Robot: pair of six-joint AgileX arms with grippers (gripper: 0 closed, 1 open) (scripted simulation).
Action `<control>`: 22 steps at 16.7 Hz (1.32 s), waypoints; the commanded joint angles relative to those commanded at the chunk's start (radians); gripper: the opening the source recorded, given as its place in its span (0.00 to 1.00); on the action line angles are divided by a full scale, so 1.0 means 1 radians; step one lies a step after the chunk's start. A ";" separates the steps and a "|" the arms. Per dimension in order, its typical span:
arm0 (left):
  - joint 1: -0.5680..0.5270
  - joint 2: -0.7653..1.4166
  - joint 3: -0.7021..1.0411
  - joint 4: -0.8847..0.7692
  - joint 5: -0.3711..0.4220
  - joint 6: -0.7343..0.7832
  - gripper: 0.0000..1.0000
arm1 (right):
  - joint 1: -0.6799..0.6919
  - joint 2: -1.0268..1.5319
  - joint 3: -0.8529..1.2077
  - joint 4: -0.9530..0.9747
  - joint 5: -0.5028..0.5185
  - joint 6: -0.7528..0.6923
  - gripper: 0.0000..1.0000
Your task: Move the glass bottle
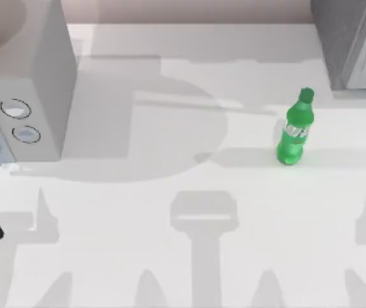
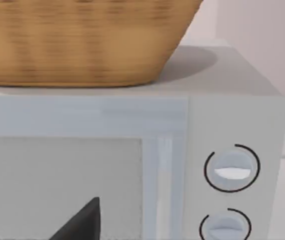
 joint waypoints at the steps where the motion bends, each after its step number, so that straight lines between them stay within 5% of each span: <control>1: 0.000 0.000 0.000 0.000 0.000 0.000 1.00 | 0.000 0.000 0.000 0.000 0.000 0.000 1.00; 9: 0.000 0.000 0.000 0.000 0.000 0.000 1.00 | -0.002 0.294 0.063 0.271 -0.142 -0.011 1.00; 22: 0.000 0.000 0.000 0.000 0.000 0.000 1.00 | -0.043 1.670 0.277 1.269 -0.625 -0.072 1.00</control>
